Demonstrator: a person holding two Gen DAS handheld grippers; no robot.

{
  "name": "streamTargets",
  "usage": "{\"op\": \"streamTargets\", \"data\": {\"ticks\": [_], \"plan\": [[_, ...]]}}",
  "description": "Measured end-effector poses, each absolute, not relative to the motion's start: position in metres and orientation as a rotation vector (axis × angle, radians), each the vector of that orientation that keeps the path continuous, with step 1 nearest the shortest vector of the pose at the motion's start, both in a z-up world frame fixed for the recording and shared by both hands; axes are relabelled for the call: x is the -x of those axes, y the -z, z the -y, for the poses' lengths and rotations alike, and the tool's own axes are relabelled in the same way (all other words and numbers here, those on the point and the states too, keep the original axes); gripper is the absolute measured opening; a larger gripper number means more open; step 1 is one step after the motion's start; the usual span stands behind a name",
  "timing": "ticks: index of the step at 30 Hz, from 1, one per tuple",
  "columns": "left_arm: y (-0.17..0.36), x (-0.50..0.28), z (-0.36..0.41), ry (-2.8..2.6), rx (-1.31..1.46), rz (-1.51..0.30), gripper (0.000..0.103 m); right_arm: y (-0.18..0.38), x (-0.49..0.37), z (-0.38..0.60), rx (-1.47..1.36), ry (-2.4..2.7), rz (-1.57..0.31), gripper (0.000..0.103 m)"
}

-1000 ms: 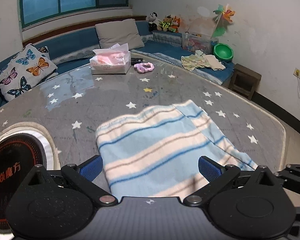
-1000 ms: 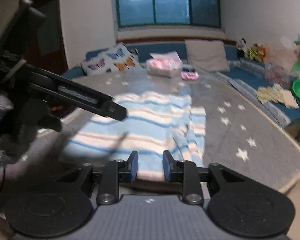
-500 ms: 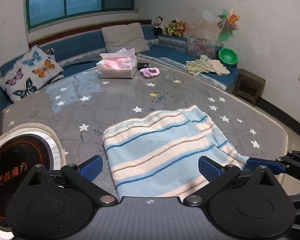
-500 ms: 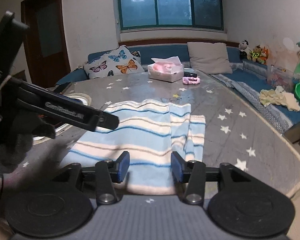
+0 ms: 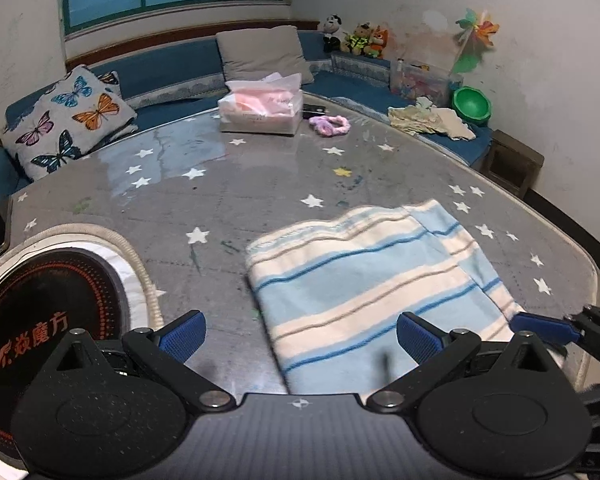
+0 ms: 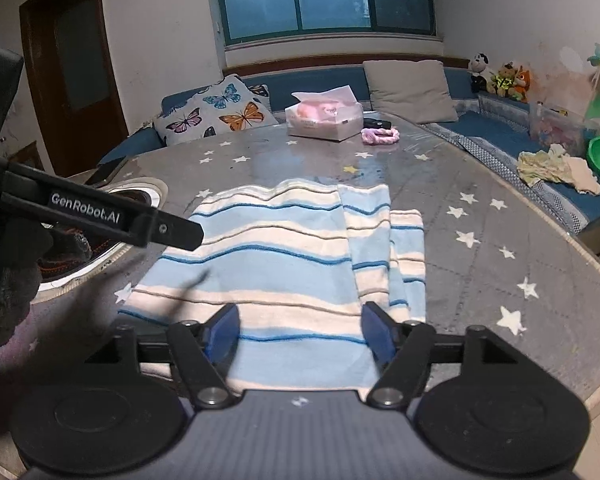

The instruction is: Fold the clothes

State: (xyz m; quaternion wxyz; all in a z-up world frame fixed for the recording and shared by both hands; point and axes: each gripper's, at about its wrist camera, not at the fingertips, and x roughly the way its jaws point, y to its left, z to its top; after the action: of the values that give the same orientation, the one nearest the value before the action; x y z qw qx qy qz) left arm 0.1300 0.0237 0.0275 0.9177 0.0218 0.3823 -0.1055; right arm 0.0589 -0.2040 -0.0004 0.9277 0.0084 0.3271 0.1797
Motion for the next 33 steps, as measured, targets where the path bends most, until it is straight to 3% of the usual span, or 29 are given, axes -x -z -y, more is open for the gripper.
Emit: {"op": "streamTargets", "data": {"ticks": [12,33], "plan": [[-0.031,-0.132,-0.052,0.178,-0.005,-0.779,0.103,0.004,-0.060,0.188,-0.058,-0.334,-0.678,0.102],[-0.016,-0.117,-0.023,0.094,-0.035,-0.799,0.103,-0.004,-0.072,0.212,-0.034,-0.370,-0.666,0.100]]}}
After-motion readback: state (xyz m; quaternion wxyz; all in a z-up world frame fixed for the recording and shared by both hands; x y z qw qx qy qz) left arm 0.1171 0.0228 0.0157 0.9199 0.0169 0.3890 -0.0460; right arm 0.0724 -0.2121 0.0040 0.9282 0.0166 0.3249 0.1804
